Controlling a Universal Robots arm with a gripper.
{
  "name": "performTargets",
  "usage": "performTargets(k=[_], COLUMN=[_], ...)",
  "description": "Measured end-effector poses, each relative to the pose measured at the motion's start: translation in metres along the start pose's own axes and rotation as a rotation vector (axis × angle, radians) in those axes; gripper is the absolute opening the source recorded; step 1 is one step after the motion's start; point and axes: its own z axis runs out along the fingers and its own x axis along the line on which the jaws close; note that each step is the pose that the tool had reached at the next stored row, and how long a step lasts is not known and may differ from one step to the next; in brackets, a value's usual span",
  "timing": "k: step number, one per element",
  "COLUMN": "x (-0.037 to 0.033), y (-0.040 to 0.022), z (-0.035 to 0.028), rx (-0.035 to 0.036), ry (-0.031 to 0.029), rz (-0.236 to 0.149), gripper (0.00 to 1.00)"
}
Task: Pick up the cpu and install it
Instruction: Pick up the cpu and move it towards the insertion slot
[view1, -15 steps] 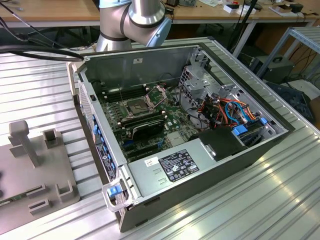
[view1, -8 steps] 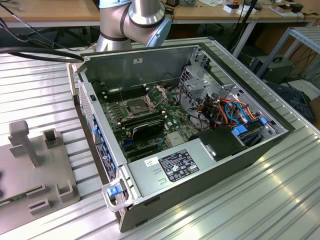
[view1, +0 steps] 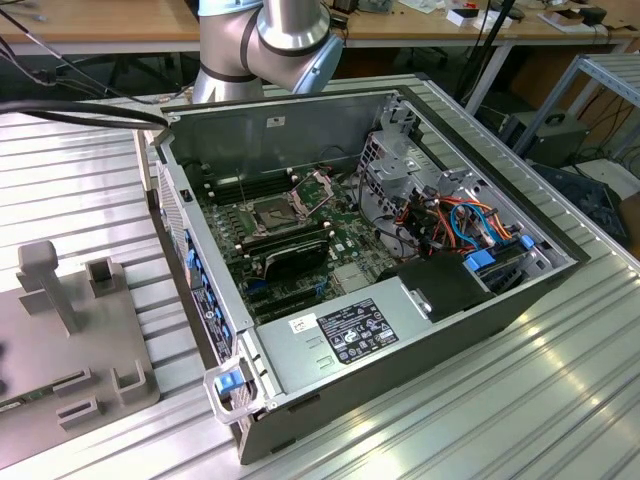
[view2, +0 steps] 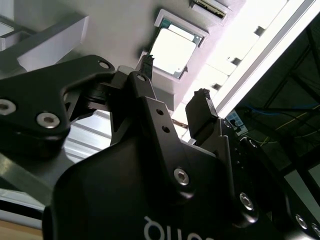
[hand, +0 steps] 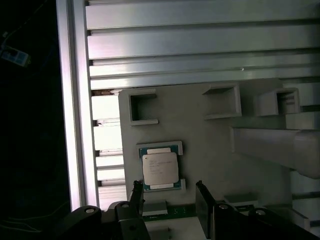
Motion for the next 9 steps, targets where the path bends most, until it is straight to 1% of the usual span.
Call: performTargets(k=[9], x=[0.0001], y=[-0.0001], z=[0.0028], rx=[0.0001], ry=[0.0], rz=[0.0], gripper=[0.55])
